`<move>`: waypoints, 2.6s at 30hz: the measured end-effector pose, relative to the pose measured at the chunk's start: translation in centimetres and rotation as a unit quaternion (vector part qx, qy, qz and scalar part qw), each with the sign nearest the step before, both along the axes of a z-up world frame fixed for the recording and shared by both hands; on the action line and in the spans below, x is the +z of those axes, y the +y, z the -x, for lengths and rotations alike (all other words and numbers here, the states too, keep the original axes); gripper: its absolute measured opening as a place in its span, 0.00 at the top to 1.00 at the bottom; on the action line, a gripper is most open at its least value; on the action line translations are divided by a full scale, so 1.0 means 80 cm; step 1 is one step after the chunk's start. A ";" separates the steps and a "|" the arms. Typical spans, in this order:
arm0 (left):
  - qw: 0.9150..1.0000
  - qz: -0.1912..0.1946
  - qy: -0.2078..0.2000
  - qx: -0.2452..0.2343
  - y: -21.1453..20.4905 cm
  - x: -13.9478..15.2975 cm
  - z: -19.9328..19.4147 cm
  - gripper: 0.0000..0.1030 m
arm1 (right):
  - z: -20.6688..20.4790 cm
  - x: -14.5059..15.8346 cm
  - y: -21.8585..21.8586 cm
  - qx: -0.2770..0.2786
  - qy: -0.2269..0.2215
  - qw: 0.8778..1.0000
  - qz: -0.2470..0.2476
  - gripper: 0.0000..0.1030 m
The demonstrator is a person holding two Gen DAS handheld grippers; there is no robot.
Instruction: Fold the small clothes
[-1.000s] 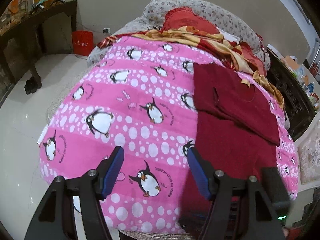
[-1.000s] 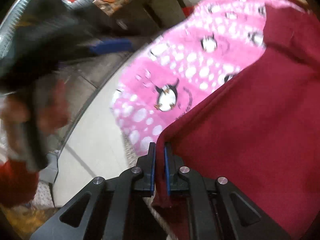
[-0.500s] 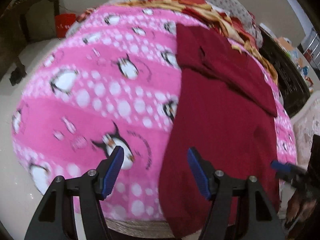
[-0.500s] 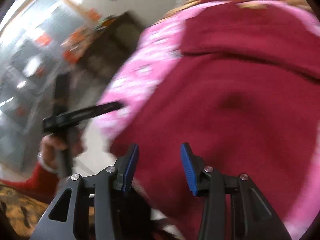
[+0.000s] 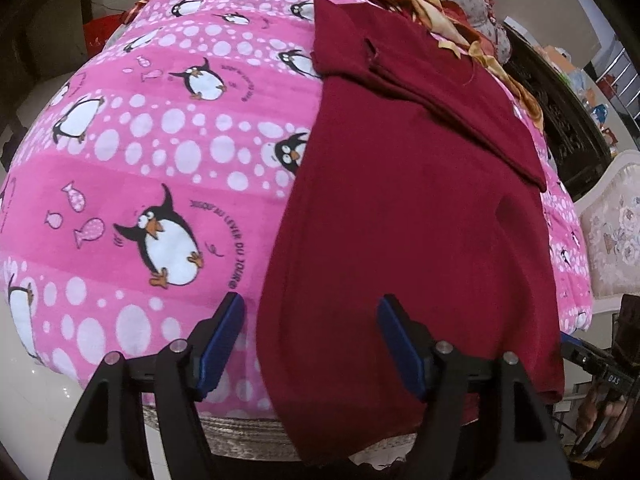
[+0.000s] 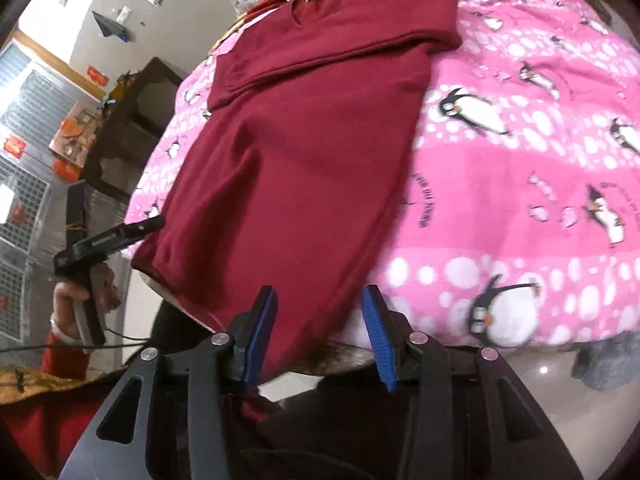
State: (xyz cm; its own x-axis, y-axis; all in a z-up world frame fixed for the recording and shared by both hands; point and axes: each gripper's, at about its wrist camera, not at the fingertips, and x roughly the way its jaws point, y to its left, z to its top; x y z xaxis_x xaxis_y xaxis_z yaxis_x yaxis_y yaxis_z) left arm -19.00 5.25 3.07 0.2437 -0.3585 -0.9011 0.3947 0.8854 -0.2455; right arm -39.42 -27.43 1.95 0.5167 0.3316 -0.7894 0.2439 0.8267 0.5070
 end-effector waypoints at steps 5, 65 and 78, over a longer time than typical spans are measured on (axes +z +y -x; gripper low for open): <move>1.000 -0.012 -0.014 -0.005 -0.005 -0.007 0.006 0.26 | 0.000 -0.012 0.006 -0.019 0.001 1.000 0.014 0.79; 0.998 -0.029 -0.015 -0.045 -0.028 0.019 0.021 0.90 | 0.018 0.033 -0.008 0.052 -0.070 0.995 -0.043 0.83; 0.995 0.078 -0.053 0.014 -0.015 0.087 -0.044 0.91 | -0.017 0.083 -0.055 -0.006 -0.153 0.988 -0.030 0.84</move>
